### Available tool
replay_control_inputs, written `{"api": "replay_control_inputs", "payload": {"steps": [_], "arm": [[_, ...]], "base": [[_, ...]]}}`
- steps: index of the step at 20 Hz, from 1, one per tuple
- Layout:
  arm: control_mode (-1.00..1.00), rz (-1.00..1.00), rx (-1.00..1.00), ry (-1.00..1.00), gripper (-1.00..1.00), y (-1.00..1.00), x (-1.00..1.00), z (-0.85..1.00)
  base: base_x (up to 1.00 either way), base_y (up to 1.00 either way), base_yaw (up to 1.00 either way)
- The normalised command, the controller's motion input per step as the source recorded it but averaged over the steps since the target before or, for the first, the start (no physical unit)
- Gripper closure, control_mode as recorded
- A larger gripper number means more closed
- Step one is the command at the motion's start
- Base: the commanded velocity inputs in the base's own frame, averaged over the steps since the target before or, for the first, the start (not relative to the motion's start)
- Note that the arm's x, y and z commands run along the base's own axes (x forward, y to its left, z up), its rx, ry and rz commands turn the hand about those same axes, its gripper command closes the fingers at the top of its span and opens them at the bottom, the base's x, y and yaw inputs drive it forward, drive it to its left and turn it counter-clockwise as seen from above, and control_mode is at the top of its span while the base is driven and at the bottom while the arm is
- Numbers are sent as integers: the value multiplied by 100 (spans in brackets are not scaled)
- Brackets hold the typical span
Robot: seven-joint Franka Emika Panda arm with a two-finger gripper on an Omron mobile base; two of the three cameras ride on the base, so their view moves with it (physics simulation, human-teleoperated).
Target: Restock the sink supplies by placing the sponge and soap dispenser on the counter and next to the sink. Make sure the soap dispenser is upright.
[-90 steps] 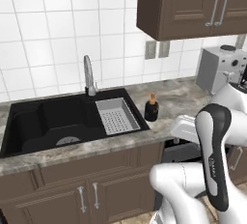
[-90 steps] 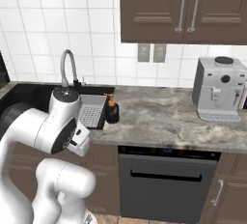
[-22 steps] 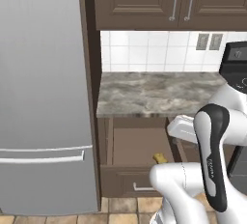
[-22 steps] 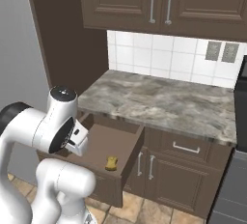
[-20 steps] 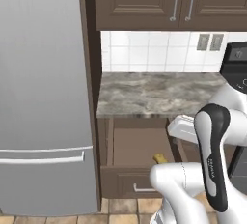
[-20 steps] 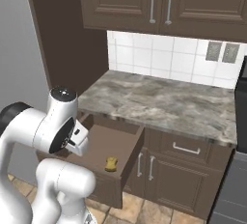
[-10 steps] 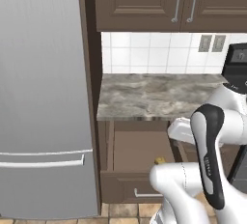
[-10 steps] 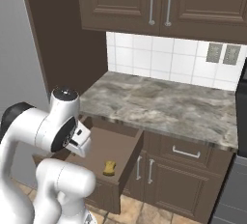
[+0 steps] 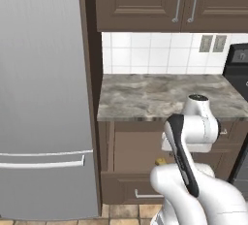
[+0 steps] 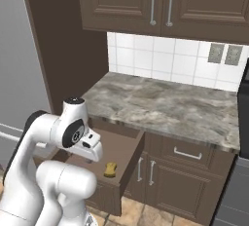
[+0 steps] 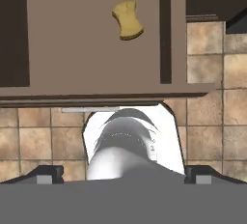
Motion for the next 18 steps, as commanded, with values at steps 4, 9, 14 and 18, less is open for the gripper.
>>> {"api": "replay_control_inputs", "payload": {"steps": [4,9,14,18], "arm": [[-100,8,-12,10,-100,-1,72,-54],[-100,9,-2,6,-100,-2,68,-35],[-100,9,0,7,-100,-17,57,-28],[-100,10,0,4,-100,-12,43,-37]], "base": [[0,0,0],[0,0,0],[0,0,0],[0,0,0]]}}
